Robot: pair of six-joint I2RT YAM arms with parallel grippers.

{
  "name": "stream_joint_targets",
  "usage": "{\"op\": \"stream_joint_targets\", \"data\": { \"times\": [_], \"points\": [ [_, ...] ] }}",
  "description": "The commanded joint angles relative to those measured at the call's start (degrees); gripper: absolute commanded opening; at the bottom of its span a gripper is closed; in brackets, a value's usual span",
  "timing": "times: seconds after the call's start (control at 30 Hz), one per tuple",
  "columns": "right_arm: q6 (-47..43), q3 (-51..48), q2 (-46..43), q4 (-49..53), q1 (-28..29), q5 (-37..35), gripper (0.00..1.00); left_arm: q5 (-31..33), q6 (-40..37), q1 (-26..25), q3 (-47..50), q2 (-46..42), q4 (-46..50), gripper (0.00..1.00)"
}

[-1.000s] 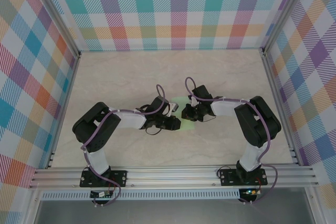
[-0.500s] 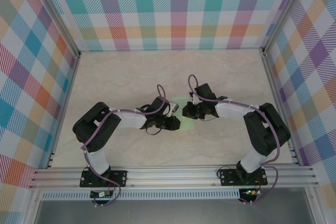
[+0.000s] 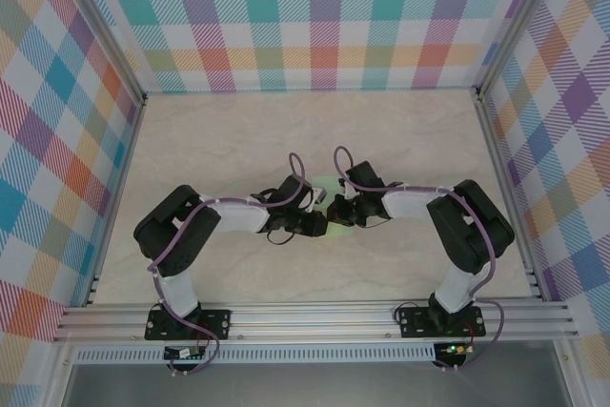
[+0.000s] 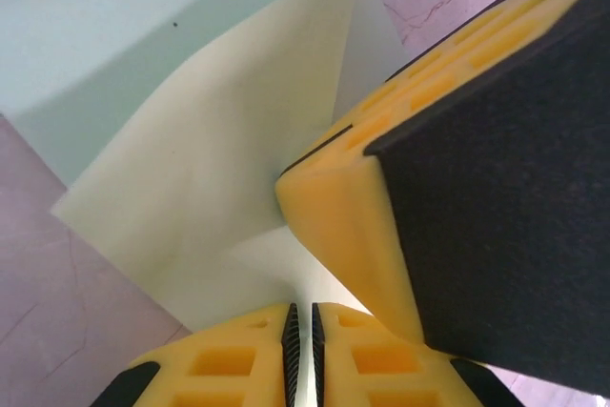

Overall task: Fold a paper plane with a square sheet of paper (fold left side to right side)
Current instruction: Fold the triangle a second time at the center of the table.

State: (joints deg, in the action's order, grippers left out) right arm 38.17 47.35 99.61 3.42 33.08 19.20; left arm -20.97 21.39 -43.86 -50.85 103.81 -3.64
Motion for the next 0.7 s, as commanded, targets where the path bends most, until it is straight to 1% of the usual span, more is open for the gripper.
{"op": "stream_joint_targets", "data": {
  "times": [0.0,0.2,0.47,0.67],
  "points": [
    [-0.6,0.8,1.2,0.1,0.2,-2.4,0.10,4.2,-1.5,-0.7,-0.4,2.7,4.9,0.15],
    [-2.9,1.0,1.0,2.4,-0.8,-6.4,0.11,5.1,-1.7,-1.0,-0.9,3.3,6.3,0.15],
    [-5.7,3.7,1.3,4.1,-4.0,-7.3,0.11,5.1,-2.2,-1.0,-1.3,4.2,6.9,0.14],
    [-7.9,6.6,3.5,6.3,-6.6,-7.6,0.11,4.9,-2.3,-1.0,-1.3,4.3,6.9,0.14]
  ]
}}
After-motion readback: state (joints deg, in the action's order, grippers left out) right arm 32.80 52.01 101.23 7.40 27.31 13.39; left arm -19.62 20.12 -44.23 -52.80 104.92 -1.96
